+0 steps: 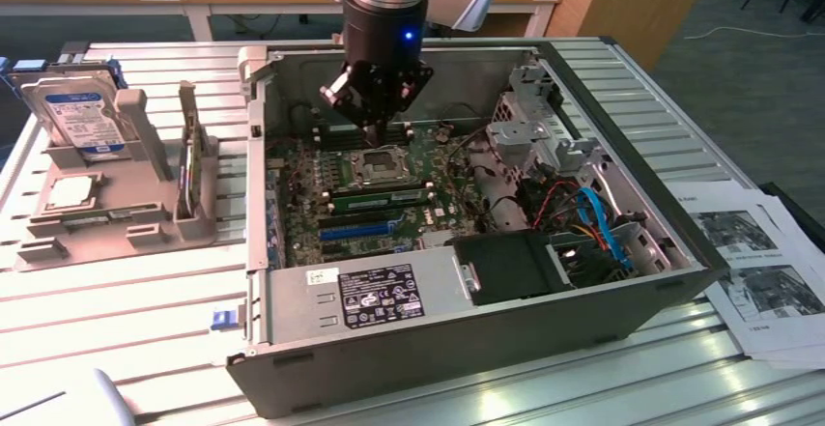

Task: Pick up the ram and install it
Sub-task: 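Press down the ram until it locks into place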

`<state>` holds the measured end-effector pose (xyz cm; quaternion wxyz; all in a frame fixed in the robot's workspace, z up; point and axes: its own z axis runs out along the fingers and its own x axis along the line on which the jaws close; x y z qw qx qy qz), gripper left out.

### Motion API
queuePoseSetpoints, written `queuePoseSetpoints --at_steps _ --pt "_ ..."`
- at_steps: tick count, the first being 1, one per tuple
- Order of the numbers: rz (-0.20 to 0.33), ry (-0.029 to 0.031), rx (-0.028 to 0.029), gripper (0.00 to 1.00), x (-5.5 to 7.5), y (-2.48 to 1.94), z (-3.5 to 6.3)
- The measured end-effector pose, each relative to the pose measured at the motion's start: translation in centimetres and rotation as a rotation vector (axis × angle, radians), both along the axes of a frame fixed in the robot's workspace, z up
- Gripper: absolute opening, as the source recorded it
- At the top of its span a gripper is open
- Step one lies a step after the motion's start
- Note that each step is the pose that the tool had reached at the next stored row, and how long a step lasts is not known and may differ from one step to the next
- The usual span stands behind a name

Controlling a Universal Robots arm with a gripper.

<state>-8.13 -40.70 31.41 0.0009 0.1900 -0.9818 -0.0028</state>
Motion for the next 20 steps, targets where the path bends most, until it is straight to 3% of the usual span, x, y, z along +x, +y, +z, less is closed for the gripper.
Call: queuePoseSetpoints --at_steps 10,20 --pt "-0.179 -0.0018 -0.0003 0.1 0.0 0.0 -0.01" --pt "-0.342 -0.0059 -0.0045 0.1 0.0 0.0 0.0"
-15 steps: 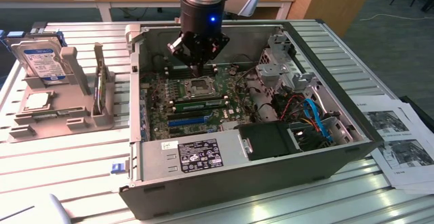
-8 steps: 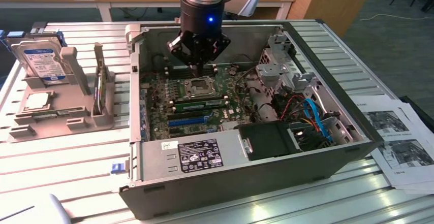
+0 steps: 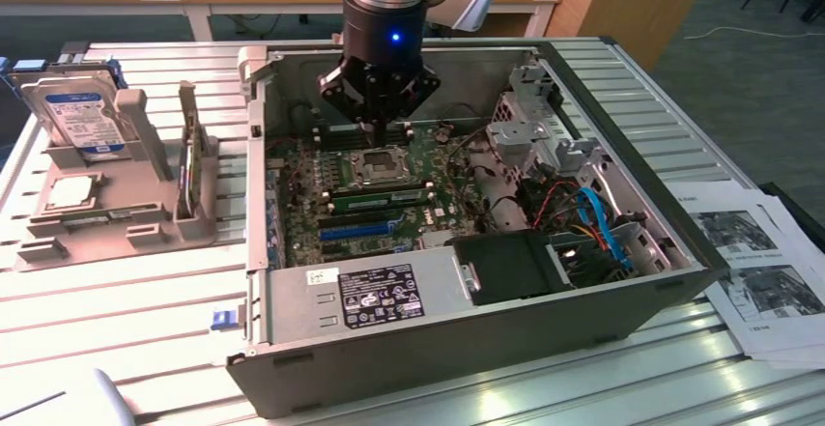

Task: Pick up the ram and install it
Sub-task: 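Press down the ram until it locks into place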

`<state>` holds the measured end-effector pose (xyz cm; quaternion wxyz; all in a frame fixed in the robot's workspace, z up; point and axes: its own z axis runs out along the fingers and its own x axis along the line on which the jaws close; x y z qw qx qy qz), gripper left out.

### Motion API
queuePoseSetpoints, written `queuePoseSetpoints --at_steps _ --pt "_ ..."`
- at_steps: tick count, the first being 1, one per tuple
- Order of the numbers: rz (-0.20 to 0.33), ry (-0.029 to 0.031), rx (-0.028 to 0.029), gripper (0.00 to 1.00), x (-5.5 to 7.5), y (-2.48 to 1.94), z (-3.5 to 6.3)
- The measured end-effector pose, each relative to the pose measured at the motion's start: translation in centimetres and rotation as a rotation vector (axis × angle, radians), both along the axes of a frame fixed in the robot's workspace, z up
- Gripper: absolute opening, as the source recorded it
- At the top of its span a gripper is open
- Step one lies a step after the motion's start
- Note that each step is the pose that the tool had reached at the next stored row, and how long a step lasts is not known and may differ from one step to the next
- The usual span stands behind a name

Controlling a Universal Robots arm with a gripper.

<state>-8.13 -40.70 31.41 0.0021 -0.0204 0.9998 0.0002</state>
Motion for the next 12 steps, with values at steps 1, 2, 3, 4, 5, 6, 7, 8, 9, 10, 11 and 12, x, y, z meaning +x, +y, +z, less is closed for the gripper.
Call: queuePoseSetpoints --at_steps 1,2,3,4,5,6,7,8,9,10,11,12 --pt "-0.015 -0.0003 -0.0003 0.1 0.0 0.0 0.0" --pt "-0.027 -0.0004 -0.0005 0.1 0.0 0.0 0.0" --pt "-0.03 -0.0004 -0.0006 0.1 0.0 0.0 0.0" --pt "-0.03 -0.0004 -0.0006 0.1 0.0 0.0 0.0" --pt "-0.03 -0.0004 -0.0006 0.1 0.0 0.0 0.0" --pt "-0.03 -0.0004 -0.0006 0.1 0.0 0.0 0.0" --pt "-0.03 -0.0004 -0.0006 0.1 0.0 0.0 0.0" --pt "-0.03 -0.0004 -0.0006 0.1 0.0 0.0 0.0" --pt "-0.03 -0.0005 -0.0006 0.1 0.0 0.0 0.0" --pt "-0.03 -0.0005 -0.0007 0.1 0.0 0.01 0.0" --pt "-0.03 -0.0006 -0.0011 0.1 0.0 0.04 -0.01" --pt "-0.031 -0.0005 -0.0015 0.1 -0.01 0.07 0.0"
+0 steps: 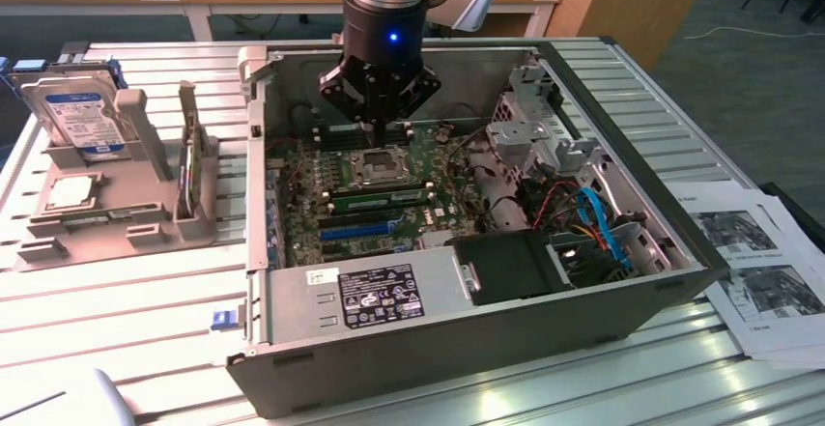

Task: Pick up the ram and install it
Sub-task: 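Press down the ram until it locks into place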

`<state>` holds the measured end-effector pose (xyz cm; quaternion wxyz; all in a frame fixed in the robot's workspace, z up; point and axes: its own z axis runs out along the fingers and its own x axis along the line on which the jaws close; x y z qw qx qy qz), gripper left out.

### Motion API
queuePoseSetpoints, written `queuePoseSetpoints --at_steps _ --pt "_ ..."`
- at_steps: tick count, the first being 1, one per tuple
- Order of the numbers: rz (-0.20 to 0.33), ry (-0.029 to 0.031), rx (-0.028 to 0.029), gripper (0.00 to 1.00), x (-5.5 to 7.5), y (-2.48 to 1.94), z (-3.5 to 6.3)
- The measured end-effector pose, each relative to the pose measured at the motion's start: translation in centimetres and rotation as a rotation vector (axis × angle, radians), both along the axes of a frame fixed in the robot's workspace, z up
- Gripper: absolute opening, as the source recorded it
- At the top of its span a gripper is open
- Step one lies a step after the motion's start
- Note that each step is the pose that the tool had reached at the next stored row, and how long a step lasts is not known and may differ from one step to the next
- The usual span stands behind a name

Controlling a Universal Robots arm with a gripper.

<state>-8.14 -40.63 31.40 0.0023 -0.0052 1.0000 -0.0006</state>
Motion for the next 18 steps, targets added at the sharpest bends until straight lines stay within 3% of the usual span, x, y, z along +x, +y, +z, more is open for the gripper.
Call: queuePoseSetpoints --at_steps 8,18 --pt "0.0 -0.0001 -0.0006 0.1 0.0 0.1 0.32" --pt "0.0 -0.0001 -0.0007 0.1 0.0 0.13 1.52"
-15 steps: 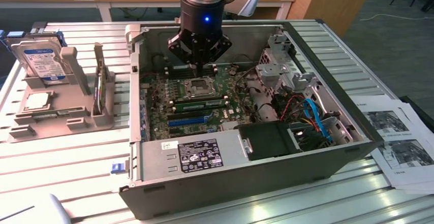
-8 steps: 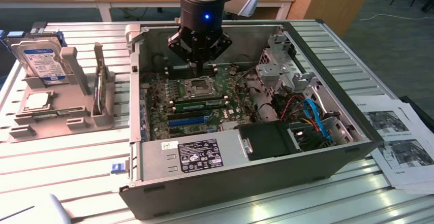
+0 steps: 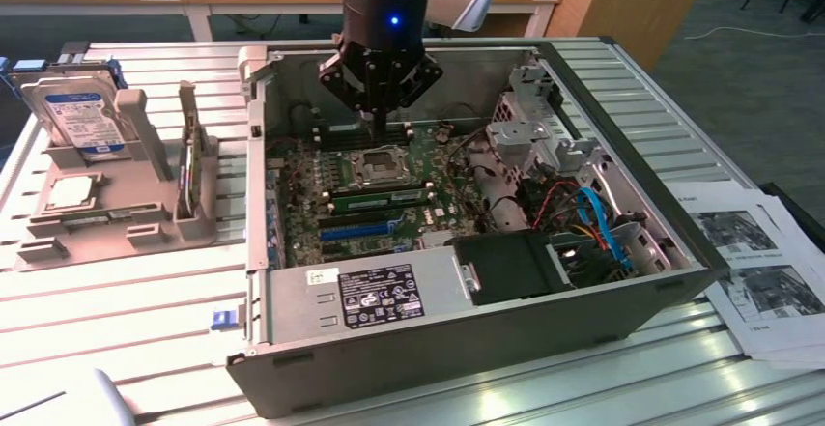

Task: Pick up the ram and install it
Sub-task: 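Press down the ram until it locks into place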

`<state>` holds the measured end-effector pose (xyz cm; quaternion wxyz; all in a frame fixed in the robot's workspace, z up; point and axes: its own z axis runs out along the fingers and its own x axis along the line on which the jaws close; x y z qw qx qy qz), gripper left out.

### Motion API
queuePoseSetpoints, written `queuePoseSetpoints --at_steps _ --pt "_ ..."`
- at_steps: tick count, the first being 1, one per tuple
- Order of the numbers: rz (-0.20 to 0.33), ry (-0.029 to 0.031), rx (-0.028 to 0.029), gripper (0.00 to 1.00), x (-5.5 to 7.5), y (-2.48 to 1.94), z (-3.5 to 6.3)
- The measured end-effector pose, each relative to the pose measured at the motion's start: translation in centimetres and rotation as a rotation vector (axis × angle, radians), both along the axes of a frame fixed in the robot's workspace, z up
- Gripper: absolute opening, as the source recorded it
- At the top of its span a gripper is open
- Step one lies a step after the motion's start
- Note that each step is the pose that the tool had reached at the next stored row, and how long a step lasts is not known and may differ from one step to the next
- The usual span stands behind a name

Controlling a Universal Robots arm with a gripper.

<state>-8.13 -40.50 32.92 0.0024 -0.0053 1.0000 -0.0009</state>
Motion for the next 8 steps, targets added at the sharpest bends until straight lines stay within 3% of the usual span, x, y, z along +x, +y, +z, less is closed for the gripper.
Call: queuePoseSetpoints --at_steps 8 --pt "0.0 0.0 0.0 0.1 0.0 0.0 0.08"
